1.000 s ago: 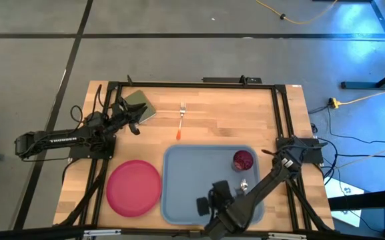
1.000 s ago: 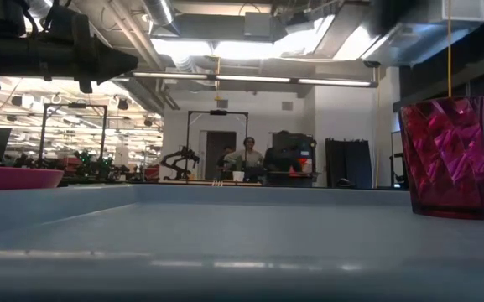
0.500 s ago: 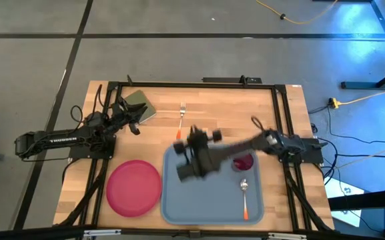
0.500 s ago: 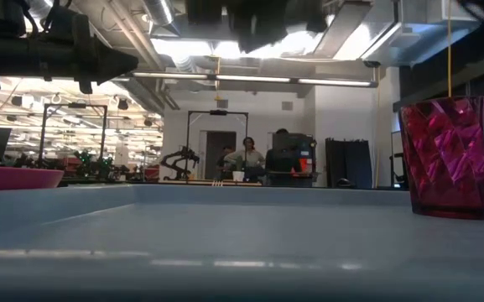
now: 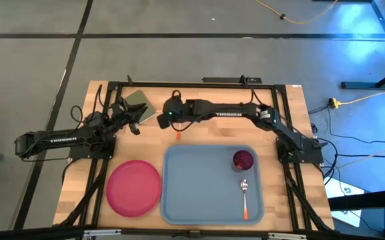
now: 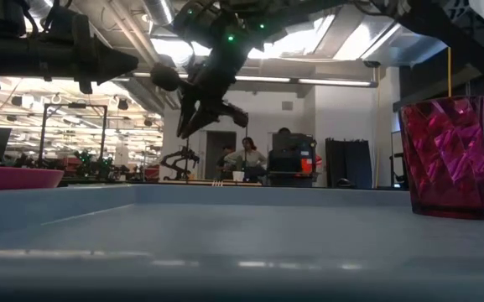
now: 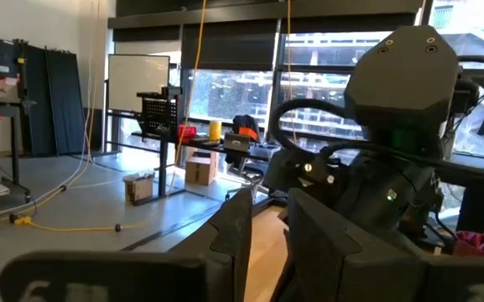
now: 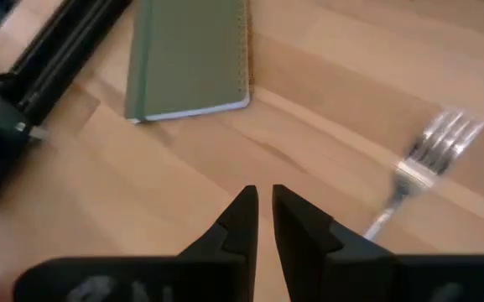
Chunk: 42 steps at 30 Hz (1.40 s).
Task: Pick and place plate/cup/fork/spoon on tray
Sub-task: Put the orange fork on the blue serving tray to the left of the orange spoon
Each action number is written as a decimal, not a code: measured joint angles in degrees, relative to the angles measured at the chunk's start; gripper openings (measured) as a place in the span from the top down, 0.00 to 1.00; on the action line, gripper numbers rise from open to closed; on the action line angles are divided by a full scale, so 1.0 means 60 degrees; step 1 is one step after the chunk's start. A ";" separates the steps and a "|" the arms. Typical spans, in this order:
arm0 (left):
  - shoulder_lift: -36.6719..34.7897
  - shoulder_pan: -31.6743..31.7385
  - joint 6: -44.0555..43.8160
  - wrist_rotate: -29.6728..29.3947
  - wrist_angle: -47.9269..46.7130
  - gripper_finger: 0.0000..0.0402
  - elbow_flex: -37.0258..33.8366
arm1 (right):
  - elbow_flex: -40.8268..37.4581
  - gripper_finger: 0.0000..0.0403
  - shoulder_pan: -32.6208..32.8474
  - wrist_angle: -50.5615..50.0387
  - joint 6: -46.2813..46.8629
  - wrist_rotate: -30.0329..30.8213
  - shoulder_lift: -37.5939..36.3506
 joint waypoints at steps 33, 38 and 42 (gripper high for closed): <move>0.0000 0.0000 0.0004 0.1260 -0.0255 0.82 0.0001 | -0.0010 0.87 0.0404 -0.1103 0.0110 0.0695 0.0280; 0.0000 0.0000 0.0007 0.1260 -0.0253 0.82 0.0004 | -0.0010 0.87 0.0334 -0.1131 0.0922 0.0142 0.0373; 0.0000 0.0000 0.0007 0.1260 -0.0250 0.82 0.0000 | -0.0010 0.87 0.0202 -0.1103 0.0860 -0.0030 0.0461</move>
